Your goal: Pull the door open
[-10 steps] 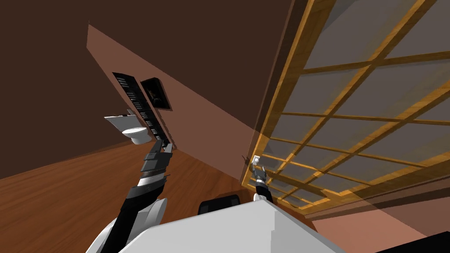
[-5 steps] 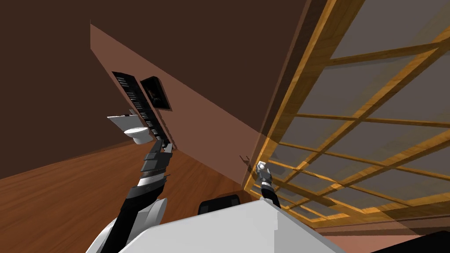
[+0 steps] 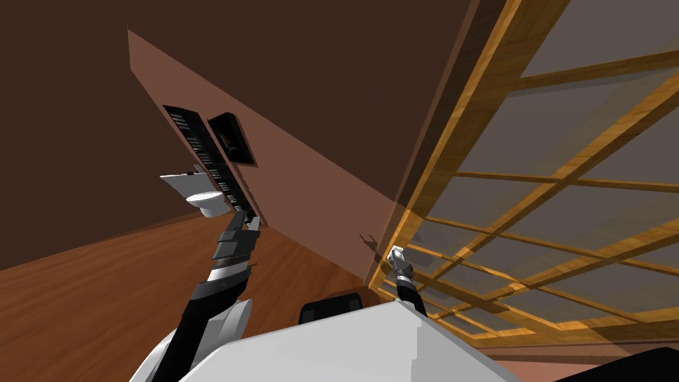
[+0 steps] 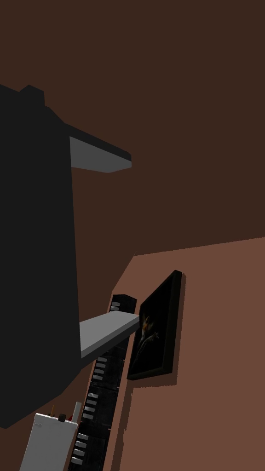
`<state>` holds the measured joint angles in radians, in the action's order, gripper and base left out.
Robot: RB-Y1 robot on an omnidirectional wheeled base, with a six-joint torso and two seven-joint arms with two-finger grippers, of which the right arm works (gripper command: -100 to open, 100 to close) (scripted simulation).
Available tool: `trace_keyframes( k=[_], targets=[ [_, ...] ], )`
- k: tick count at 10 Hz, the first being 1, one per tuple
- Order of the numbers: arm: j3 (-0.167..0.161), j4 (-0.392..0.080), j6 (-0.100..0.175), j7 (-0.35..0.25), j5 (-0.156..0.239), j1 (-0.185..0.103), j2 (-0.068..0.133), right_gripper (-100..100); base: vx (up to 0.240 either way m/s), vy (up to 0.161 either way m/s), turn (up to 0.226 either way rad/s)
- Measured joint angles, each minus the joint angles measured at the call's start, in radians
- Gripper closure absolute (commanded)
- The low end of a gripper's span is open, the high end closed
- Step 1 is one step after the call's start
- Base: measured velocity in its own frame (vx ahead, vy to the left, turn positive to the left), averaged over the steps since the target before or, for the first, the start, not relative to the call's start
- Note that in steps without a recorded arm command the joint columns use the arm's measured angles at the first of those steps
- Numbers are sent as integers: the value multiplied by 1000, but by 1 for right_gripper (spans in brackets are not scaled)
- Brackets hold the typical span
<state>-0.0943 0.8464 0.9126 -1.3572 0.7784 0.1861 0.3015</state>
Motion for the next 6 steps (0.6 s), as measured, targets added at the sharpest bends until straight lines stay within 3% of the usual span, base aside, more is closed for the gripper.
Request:
trace_keyframes(
  k=[3, 6],
  targets=[
    [-1, 0, -1, 0, 0, 0, -1, 100, -35, -14, 26],
    [-27, 8, 5, -23, -15, 4, 16, 100, -197, 3, 86]
  ],
)
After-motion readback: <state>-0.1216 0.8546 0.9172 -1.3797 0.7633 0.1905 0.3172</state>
